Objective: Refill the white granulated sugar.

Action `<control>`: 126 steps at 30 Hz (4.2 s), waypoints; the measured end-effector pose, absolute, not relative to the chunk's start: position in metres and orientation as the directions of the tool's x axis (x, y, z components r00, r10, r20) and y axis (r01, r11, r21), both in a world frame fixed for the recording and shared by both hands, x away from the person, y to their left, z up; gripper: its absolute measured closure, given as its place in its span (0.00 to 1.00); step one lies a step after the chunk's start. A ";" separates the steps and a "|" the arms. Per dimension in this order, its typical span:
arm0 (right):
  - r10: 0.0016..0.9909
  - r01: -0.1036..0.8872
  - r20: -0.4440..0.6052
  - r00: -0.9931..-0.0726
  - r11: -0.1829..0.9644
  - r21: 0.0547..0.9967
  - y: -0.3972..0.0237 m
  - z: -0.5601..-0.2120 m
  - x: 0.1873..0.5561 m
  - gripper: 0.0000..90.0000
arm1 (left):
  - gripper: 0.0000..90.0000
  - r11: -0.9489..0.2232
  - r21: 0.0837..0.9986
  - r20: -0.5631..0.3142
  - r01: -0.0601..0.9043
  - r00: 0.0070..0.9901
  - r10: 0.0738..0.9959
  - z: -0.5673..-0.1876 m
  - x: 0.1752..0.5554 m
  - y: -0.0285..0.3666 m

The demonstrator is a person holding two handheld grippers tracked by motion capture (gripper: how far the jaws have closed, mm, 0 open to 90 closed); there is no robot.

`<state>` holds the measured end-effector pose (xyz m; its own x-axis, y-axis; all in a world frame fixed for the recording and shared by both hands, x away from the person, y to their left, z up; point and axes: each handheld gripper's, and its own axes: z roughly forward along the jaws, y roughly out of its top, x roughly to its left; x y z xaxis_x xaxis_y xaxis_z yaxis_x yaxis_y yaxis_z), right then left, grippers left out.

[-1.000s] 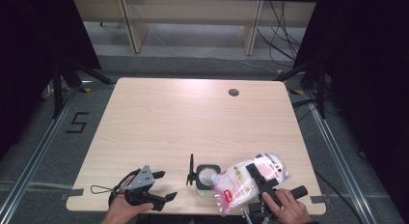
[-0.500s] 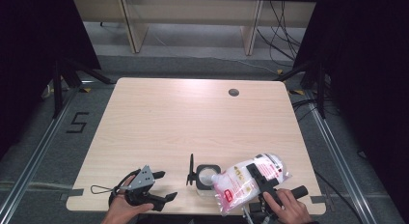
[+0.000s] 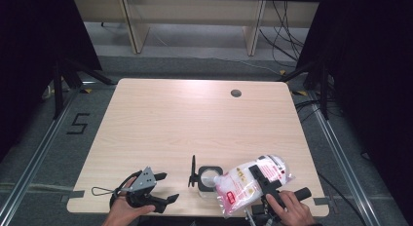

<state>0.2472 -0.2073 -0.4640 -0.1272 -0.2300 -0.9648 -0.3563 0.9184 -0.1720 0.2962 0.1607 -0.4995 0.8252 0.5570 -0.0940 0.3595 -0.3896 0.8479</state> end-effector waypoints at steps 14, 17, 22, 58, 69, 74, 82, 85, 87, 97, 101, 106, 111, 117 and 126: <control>-0.223 -0.342 -0.966 -0.134 0.925 -0.166 -0.208 -0.466 0.247 0.47 | 0.19 -0.390 0.850 -0.092 0.355 0.827 0.554 -0.499 0.297 0.161; -0.252 -0.360 -0.962 -0.103 0.911 -0.201 -0.207 -0.465 0.247 0.47 | 0.19 -0.394 0.846 -0.090 0.358 0.825 0.558 -0.499 0.296 0.161; -0.252 -0.361 -0.963 -0.096 0.910 -0.202 -0.207 -0.465 0.247 0.47 | 0.19 -0.393 0.847 -0.091 0.358 0.826 0.556 -0.499 0.296 0.161; -0.264 -0.374 -0.961 -0.077 0.902 -0.217 -0.207 -0.463 0.247 0.48 | 0.19 -0.396 0.845 -0.089 0.359 0.824 0.559 -0.500 0.296 0.160; -0.267 -0.374 -0.961 -0.073 0.900 -0.222 -0.207 -0.464 0.246 0.48 | 0.19 -0.397 0.845 -0.088 0.358 0.825 0.558 -0.499 0.296 0.160; -0.274 -0.372 -0.959 -0.075 0.900 -0.228 -0.207 -0.464 0.246 0.48 | 0.19 -0.397 0.845 -0.087 0.359 0.824 0.560 -0.499 0.296 0.160; -0.268 -0.374 -0.961 -0.074 0.900 -0.222 -0.207 -0.464 0.246 0.48 | 0.19 -0.403 0.845 -0.083 0.351 0.830 0.551 -0.499 0.297 0.161; -0.270 -0.375 -0.960 -0.072 0.899 -0.224 -0.207 -0.464 0.246 0.48 | 0.19 -0.394 0.846 -0.090 0.358 0.826 0.557 -0.500 0.296 0.160; -0.269 -0.374 -0.960 -0.075 0.900 -0.223 -0.207 -0.464 0.246 0.48 | 0.19 -0.404 0.847 -0.078 0.344 0.834 0.547 -0.500 0.297 0.160; -0.244 -0.349 -0.965 -0.098 0.916 -0.196 -0.208 -0.466 0.245 0.48 | 0.19 -0.404 0.847 -0.078 0.345 0.834 0.547 -0.500 0.297 0.160; -0.249 -0.354 -0.964 -0.097 0.914 -0.200 -0.209 -0.465 0.245 0.48 | 0.19 -0.391 0.845 -0.097 0.365 0.824 0.559 -0.500 0.295 0.160; -0.258 -0.353 -0.963 -0.082 0.911 -0.214 -0.209 -0.465 0.245 0.48 | 0.19 -0.390 0.845 -0.101 0.367 0.824 0.557 -0.500 0.295 0.160; -0.275 -0.356 -0.960 -0.060 0.904 -0.236 -0.208 -0.465 0.244 0.48 | 0.19 -0.406 0.847 -0.080 0.344 0.836 0.543 -0.499 0.297 0.160; -0.275 -0.343 -0.959 -0.068 0.909 -0.236 -0.207 -0.465 0.242 0.48 | 0.19 -0.375 0.848 -0.112 0.375 0.818 0.564 -0.500 0.295 0.159; -0.277 -0.354 -0.959 -0.052 0.903 -0.242 -0.207 -0.464 0.242 0.48 | 0.19 -0.403 0.847 -0.079 0.345 0.834 0.547 -0.500 0.297 0.160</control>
